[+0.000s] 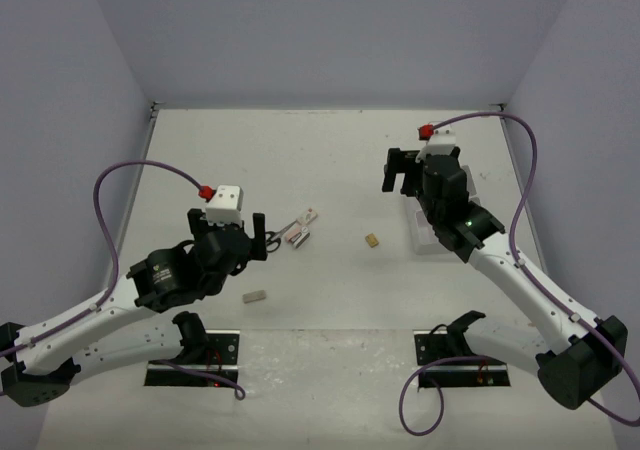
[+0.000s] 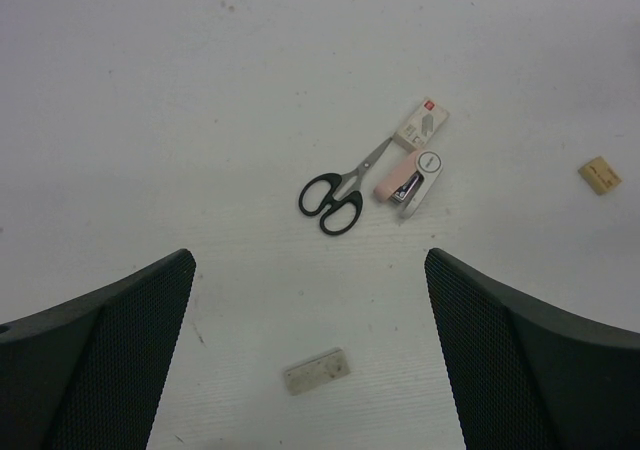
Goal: Sort the stationery into containers
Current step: Pick up the stationery from the center of the board.
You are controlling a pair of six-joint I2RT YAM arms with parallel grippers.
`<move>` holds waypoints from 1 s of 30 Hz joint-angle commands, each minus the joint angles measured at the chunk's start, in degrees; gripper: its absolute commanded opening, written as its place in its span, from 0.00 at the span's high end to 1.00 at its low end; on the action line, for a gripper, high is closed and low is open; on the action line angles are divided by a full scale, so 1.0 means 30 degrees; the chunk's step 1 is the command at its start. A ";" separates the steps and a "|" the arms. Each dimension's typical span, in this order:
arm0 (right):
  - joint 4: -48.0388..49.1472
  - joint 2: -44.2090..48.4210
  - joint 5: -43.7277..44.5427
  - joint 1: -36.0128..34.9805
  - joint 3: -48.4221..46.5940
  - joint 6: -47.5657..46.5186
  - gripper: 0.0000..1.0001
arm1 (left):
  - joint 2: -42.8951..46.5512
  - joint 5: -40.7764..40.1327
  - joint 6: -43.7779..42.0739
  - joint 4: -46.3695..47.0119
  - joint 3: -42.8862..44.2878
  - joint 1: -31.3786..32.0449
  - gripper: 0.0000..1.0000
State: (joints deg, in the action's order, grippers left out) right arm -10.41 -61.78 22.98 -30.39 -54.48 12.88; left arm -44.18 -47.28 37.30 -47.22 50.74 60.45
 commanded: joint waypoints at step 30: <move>-0.7003 -0.7634 -0.5542 -0.0228 -0.0603 0.3474 0.41 | -0.1148 0.4447 0.0172 0.2378 0.1113 0.0008 0.00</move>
State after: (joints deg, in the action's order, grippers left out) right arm -31.75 -77.38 3.60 -30.41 -51.43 24.43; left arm -50.77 -34.50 39.78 -42.02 54.66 60.45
